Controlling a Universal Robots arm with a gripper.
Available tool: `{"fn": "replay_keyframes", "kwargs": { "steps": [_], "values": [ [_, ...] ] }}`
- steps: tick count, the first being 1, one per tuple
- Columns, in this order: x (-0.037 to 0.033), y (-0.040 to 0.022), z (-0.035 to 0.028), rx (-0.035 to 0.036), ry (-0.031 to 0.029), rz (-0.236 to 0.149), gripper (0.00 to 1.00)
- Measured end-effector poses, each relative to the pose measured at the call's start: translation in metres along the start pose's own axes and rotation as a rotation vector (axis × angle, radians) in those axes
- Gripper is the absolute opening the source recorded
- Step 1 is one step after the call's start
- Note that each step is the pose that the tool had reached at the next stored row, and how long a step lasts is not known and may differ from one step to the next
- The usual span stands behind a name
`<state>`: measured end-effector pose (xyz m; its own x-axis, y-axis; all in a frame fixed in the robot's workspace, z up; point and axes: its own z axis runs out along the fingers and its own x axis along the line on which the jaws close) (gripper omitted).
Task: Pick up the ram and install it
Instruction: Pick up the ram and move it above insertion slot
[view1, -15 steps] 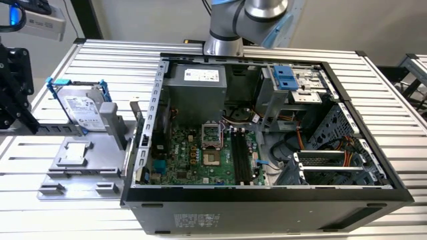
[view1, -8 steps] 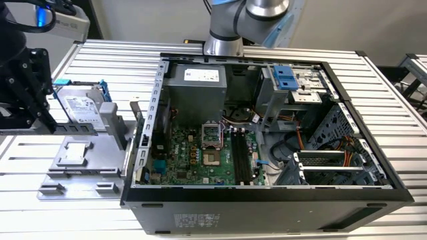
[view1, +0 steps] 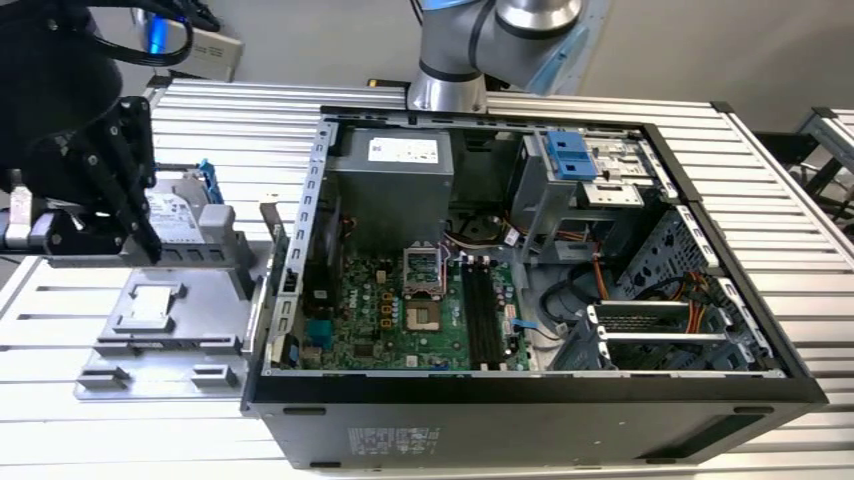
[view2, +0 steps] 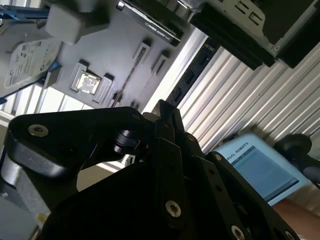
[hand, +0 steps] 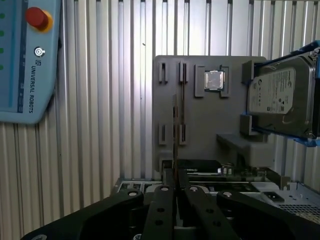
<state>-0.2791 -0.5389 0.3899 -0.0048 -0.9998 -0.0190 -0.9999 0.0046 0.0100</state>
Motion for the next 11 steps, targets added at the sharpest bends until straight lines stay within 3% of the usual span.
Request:
{"fn": "replay_keyframes", "kwargs": {
  "steps": [11],
  "values": [
    [-0.0009,-0.0455,-0.0004,0.0000,0.0000,0.000,0.00]
  ]
}}
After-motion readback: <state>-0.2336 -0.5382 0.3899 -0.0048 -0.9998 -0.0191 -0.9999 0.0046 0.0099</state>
